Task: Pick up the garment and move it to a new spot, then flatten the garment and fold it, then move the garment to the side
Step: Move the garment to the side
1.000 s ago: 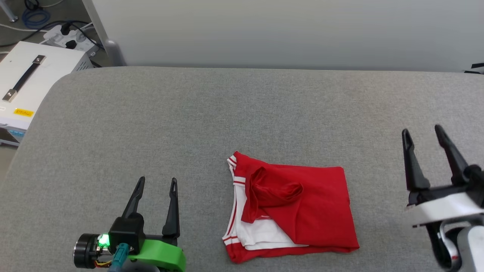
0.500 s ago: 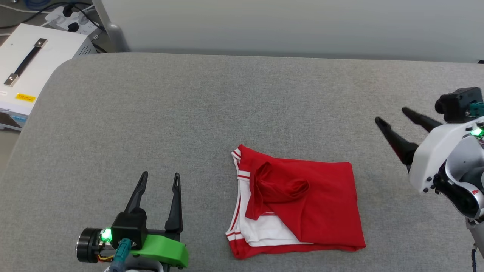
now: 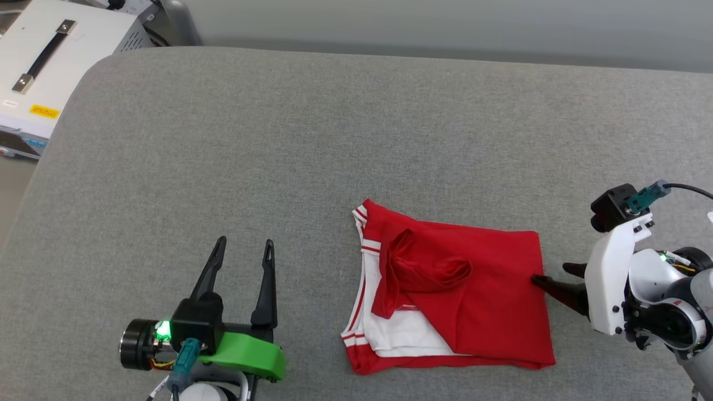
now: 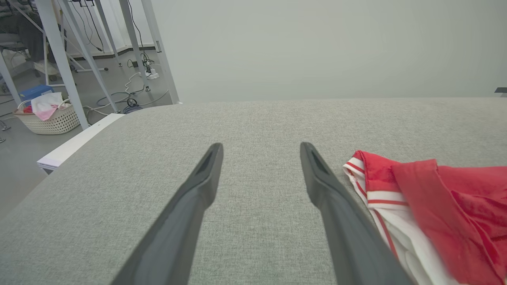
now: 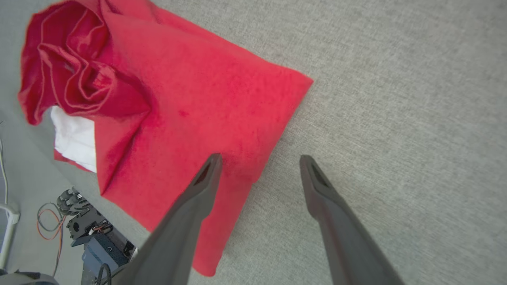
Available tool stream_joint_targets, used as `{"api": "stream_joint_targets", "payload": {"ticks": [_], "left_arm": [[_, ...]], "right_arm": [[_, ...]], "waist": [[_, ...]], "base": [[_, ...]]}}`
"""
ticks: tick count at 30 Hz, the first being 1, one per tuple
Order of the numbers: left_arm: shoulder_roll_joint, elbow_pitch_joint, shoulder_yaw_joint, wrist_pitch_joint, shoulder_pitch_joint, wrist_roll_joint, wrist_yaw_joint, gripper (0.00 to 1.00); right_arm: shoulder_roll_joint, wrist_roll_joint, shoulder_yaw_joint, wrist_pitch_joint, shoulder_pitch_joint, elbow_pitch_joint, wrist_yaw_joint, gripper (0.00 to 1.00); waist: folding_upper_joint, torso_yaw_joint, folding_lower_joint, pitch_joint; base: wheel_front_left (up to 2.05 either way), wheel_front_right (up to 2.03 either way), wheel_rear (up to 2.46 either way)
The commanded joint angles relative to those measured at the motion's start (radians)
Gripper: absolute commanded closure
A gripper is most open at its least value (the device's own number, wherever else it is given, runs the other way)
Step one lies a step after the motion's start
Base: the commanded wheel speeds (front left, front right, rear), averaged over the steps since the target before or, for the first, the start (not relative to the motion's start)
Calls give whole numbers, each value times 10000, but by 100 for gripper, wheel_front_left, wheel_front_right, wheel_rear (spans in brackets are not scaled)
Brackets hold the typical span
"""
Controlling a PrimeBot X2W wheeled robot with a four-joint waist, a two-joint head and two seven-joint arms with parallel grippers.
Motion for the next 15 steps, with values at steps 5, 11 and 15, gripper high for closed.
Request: {"api": "stream_joint_targets", "payload": {"ticks": [5,11,15], "left_arm": [[-61,-42,-117,-59,-424,-56,7,0],[-66,-11,-240,-59,-681,-66,10,0],[-68,21,-273,-59,-754,-95,34,0]], "right_arm": [[318,181,310,-228,12,515,-6,0],[659,293,1022,-491,65,1229,-6,0],[859,526,1490,-1010,64,1451,-6,0]], "waist": [[-1,307,0,608],[-1,468,0,973],[-1,488,0,1058]], "base": [[0,0,0],[0,0,0],[0,0,0]]}}
